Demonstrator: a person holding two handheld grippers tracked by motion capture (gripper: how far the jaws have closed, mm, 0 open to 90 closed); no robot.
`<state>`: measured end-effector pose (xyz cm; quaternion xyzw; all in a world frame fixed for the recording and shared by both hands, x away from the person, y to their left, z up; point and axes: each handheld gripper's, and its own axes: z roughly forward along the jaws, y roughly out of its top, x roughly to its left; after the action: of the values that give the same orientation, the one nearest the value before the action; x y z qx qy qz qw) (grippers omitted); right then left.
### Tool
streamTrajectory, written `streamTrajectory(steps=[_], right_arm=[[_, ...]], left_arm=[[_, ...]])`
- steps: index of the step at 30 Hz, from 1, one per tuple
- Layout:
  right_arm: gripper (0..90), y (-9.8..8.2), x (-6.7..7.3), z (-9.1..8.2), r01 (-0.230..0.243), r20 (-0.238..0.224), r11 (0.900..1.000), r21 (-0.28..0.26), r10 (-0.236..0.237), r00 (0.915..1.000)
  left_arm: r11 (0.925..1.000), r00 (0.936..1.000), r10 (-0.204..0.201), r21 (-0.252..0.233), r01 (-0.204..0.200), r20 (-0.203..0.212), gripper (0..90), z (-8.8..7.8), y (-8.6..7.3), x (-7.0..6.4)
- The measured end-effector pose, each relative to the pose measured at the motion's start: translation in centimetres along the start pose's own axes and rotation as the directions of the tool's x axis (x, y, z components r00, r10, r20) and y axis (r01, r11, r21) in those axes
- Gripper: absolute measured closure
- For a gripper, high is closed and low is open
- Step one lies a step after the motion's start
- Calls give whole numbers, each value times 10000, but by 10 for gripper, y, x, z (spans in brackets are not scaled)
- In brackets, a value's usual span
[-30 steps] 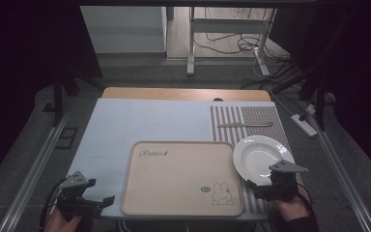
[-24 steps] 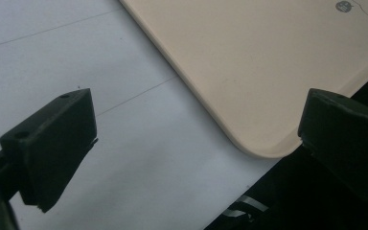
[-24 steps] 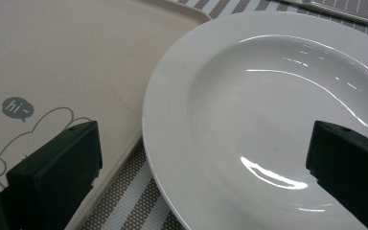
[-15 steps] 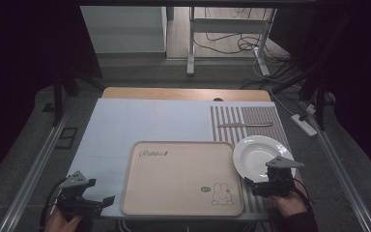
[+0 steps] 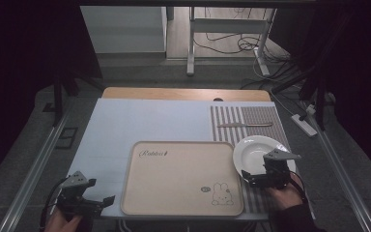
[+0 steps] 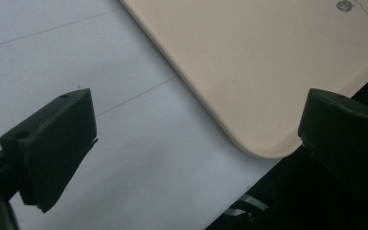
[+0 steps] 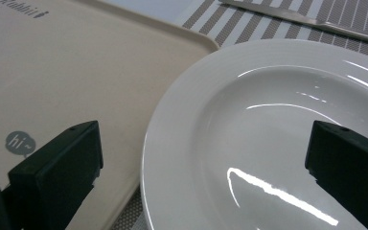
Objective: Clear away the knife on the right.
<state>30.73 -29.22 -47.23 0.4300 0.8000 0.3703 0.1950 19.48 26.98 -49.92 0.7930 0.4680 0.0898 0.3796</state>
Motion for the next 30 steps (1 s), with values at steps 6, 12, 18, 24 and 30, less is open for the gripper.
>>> streamTrajectory(steps=[6,12,18,24,30], right_arm=[[0,5,-2,5,155,46,9998,96,-155,9999],[0,11,-5,13,133,94,9994,311,-136,9999],[0,19,-7,20,175,134,9992,346,-180,9997],[0,24,-9,30,147,203,9986,510,-158,9997],[0,31,-11,38,308,111,9979,574,-315,9994]], left_arm=[[10000,10000,15,14,-15,-4,7,0,0,0],[10000,10000,23,16,-23,-9,7,0,0,0],[10000,10000,31,42,-31,-26,7,1,1,0],[10000,10000,8,37,-8,-17,7,1,1,0],[10000,10000,30,29,-30,-17,6,1,1,0]])
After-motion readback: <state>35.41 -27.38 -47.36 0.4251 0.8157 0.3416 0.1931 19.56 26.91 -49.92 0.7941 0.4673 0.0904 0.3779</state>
